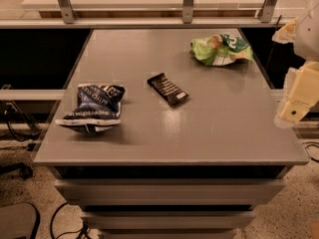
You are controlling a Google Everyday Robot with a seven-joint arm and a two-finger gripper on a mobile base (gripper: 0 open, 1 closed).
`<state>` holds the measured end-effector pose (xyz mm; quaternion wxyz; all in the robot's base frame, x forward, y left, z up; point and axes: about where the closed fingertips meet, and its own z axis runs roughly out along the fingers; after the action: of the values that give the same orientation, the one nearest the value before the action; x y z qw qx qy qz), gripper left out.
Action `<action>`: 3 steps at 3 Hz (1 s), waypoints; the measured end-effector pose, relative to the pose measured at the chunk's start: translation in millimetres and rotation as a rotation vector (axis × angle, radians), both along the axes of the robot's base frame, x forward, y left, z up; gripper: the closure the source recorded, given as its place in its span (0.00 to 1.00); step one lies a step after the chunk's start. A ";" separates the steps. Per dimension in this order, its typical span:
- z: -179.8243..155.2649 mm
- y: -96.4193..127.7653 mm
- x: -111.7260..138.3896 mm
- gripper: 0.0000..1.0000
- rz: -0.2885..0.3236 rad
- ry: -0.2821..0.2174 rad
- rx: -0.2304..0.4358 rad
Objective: Move green rice chip bag near blue chip bag
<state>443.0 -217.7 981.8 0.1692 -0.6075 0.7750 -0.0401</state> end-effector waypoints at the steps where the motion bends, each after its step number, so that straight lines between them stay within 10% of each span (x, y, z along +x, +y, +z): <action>1: 3.1 1.9 24.1 0.00 0.034 -0.035 -0.017; 3: -9.1 10.2 94.8 0.00 0.085 -0.058 -0.054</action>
Offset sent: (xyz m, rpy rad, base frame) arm 0.0986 0.0075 -0.0069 -0.0620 -0.0592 0.1017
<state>537.8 -207.6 972.8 0.1766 -0.6428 0.7420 -0.0712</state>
